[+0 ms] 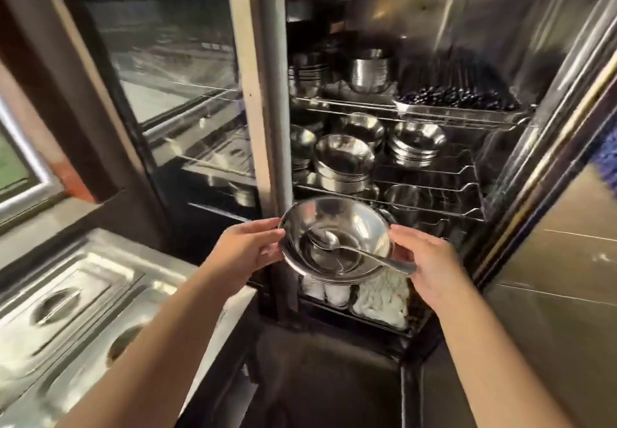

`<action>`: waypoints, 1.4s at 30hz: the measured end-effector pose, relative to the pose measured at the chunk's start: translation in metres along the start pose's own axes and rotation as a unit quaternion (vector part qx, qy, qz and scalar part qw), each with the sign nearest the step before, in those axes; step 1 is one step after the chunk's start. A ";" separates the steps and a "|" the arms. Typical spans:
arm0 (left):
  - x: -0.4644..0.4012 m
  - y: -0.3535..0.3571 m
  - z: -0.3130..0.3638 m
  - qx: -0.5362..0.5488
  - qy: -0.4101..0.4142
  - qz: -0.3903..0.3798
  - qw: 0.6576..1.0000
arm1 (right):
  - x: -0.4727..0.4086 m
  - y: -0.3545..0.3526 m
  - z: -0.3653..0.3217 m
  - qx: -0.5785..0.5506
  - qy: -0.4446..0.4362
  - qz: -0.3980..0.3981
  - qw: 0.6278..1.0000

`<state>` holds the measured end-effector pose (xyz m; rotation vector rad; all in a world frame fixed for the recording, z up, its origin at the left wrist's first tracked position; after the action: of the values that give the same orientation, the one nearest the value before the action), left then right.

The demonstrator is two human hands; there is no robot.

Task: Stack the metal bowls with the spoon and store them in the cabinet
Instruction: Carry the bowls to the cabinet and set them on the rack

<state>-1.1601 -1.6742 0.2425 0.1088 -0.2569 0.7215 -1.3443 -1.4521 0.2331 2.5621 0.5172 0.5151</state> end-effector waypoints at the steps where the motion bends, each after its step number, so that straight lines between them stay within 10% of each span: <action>1: -0.022 0.009 0.003 -0.009 -0.004 -0.016 1.000 | -0.012 -0.005 -0.004 -0.002 -0.008 0.016 1.000; 18: -0.261 0.177 0.083 -0.096 -0.032 -0.267 0.958 | -0.165 -0.044 -0.099 0.100 -0.112 0.263 0.953; 42: -0.348 0.302 0.043 -0.159 -0.099 -0.192 0.963 | -0.294 -0.102 -0.104 0.410 -0.055 0.286 0.864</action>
<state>-1.6198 -1.6789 0.1937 -0.0748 -0.5242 0.2751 -1.6698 -1.4602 0.1892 3.5662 -0.1497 0.3734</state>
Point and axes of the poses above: each hand's wrist, its own x-axis away from the middle knuckle, its own y-axis out of the palm, z = x × y, the point moved 1 cm from there along -x, towards the middle knuckle, and after that the axes turned 13 degrees about -x, right-handed, at the moved point
